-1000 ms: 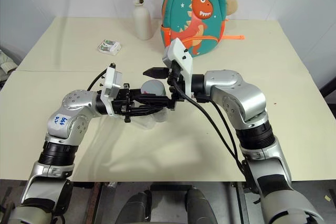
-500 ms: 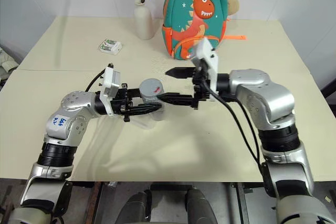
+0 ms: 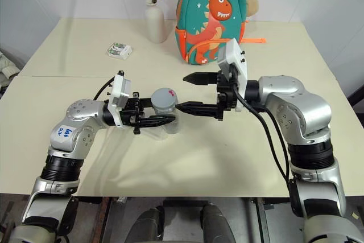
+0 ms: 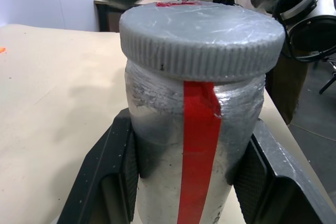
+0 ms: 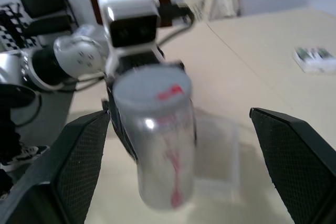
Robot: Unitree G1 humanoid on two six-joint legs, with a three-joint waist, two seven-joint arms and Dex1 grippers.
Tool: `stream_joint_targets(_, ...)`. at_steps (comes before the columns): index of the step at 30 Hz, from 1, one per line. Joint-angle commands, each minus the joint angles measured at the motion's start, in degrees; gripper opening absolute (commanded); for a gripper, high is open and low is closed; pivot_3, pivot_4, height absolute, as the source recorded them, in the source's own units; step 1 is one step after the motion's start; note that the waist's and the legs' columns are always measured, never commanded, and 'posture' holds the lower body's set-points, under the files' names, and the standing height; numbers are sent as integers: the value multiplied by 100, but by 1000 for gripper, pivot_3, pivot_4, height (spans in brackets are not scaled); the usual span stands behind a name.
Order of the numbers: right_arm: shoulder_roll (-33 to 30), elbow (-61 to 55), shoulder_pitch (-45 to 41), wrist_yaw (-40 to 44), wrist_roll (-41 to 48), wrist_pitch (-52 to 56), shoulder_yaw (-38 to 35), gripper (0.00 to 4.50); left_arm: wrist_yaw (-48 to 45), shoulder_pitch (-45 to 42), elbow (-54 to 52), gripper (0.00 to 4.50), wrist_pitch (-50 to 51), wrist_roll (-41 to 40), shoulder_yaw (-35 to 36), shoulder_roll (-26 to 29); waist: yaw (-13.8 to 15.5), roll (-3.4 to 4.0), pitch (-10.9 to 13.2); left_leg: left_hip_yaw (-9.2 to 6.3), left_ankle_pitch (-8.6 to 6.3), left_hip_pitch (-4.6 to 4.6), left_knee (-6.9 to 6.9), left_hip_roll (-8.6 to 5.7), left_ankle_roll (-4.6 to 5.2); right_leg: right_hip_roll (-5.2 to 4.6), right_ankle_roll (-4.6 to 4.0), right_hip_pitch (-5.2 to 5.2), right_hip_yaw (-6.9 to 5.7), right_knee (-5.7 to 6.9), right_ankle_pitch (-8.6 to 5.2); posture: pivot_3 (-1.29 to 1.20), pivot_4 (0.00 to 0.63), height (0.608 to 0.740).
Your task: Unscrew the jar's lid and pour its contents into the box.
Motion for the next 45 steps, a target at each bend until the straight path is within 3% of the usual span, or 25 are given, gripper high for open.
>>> stream_joint_targets(1,229,-237,-316,-181,146,74,55,4480,-26,11,-144,1966,-73,-47,27,25,-3,0,0,-1,0,0,0,0,0,0,0,0,0,0,0,0,150,740)
stream_joint_targets(16,794,-114,-471,-843,-441,95,679,4480,-19,-26,-156,1966,-23,-53,-14,-13,5,1,0,-11,0,-4,0,-1,-1,-3,-1,0,-9,1,0,0,150,740)
stream_joint_targets(45,39,179,-233,-343,-428,-143,113,4480,-22,-33,-123,1966,-36,-47,23,42,4,1,0,-12,1,-3,3,-2,-1,-1,-2,0,-10,6,-1,0,150,740)
